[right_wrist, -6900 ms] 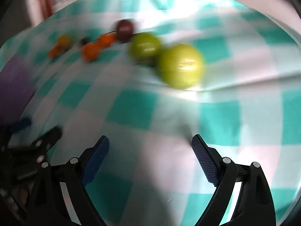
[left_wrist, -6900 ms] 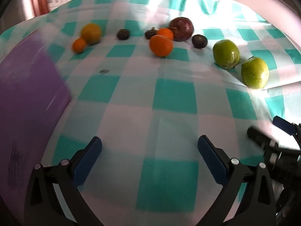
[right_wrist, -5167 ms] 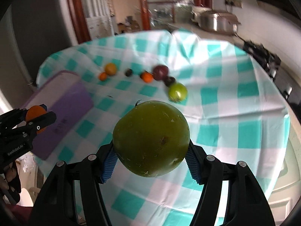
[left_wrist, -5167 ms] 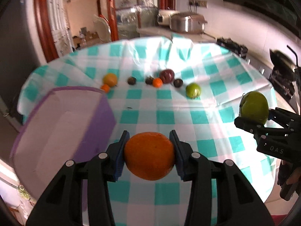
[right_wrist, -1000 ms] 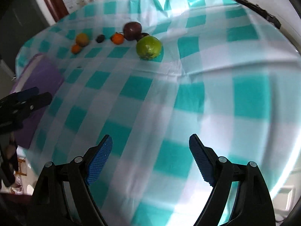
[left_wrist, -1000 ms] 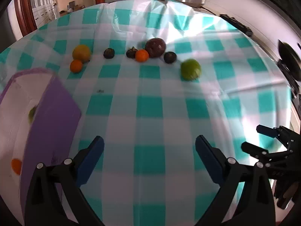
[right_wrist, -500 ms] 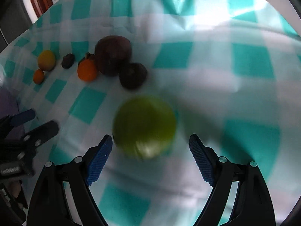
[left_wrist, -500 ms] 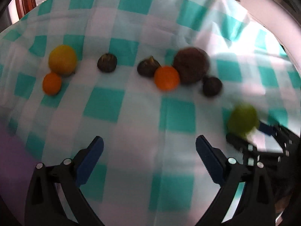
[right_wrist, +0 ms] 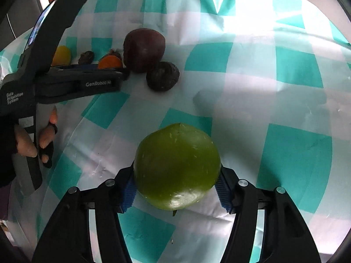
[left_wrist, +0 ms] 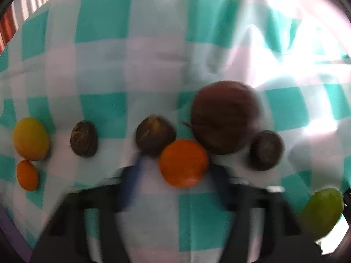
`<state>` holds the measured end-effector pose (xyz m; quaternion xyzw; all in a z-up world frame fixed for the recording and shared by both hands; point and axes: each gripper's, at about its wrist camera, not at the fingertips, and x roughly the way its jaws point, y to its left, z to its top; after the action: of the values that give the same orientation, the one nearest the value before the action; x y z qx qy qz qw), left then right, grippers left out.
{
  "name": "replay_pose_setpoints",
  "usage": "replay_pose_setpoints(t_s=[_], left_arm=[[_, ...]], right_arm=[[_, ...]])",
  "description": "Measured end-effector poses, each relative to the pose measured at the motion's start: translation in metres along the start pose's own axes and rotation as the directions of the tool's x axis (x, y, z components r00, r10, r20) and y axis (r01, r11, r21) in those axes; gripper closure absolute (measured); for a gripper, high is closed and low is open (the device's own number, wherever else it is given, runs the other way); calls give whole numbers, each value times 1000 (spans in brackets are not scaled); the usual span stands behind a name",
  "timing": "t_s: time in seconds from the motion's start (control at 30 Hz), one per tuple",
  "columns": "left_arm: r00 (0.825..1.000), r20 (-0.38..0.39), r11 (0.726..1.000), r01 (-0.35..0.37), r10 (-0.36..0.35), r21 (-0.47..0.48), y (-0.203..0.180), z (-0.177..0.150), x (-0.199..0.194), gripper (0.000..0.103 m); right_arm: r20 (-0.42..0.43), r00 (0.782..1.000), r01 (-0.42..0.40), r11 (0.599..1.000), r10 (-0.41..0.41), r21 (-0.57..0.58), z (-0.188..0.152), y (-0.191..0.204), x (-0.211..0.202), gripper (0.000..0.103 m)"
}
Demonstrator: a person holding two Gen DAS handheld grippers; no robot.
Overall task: Organize fruits
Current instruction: 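Grasp a tangerine with the left tool while the right tool grasps the large green fruit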
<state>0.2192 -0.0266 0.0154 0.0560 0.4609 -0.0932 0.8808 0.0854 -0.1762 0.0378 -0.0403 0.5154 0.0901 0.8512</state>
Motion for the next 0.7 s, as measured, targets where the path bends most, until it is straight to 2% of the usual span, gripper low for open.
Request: replay_pose_setpoints(t_s=[0.1,0.3,0.4,0.53,0.7], left_arm=[[1000,-21,1000,19,-19,-19,3,-6,-6,66],[997,-68,998,24,-28,-58,10,-41,-39,66],[997,-74,999,22,-24,-34,5,-50,-59,66],[1000,-16,1000,15,-15,-4,-2,-66,-125,66],[998,65,999,-8,11,-51,-1,-105,-218,66]], right_arm=[[-10,1000,2,1000,-2,17,-9,1,-4,43],[-47,999,-7,999,9,45,-17,4,-11,44],[-51,999,-9,999,12,54,-18,6,-24,44],[8,1000,-19,1000,19,4,-25,20,-77,44],[88,995,-50,997,55,-61,-46,30,-147,44]])
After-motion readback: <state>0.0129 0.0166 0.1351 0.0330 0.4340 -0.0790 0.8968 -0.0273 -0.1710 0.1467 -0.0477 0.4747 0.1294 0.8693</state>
